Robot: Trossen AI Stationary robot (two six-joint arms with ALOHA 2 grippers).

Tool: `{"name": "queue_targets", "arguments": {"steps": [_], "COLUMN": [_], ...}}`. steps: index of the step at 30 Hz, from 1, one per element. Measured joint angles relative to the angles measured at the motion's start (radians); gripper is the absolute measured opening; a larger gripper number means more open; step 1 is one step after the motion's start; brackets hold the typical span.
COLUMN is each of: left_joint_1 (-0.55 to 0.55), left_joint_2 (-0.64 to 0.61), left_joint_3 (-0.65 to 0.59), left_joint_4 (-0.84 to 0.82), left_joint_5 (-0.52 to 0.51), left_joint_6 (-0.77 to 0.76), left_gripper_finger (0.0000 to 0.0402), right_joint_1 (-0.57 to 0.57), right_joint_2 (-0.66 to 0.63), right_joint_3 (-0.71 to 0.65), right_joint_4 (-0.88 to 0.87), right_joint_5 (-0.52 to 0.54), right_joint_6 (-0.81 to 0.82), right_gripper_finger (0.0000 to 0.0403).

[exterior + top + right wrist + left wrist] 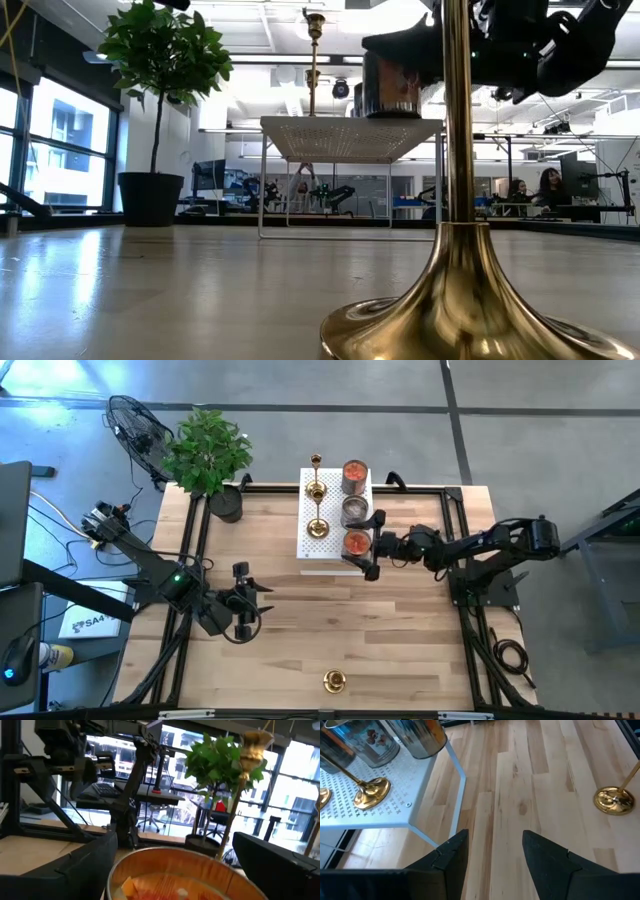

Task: Pick & Place candle stick holders
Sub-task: Put the orange scented candle on the shelf

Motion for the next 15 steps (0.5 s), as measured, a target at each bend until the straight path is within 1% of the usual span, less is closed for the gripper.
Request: {"name": "queue_targets", "arguments": {"steps": [3,6,9,15], "left_joint_1": [0.000,0.000,-0.001,-0.001], "left_joint_2": [0.000,0.000,0.000,0.000], "left_joint_3": [0.000,0.000,0.000,0.000], "left_joint_4": [0.000,0.000,0.000,0.000], "left_joint_5": [0.001,0.001,0.003,0.051], "left_joint_6": [0.000,0.000,0.000,0.000], "left_gripper_finger": [0.0182,0.0182,0.0182,0.0182], "right_joint_1": [0.015,0.027,0.028,0.027], "right_joint_2": [0.000,0.000,0.000,0.000], "right_joint_3": [0.012,0.024,0.033,0.040], "right_joint_4": [0.000,0.001,-0.004,-0.012], "right_joint_5": [0.016,0.075,0.087,0.161], "right_joint_6": [-0.036,-0.078,-0.112,-0.167], "right_gripper_finger": [0.0390,0.0390,0.0390,0.0390]}}
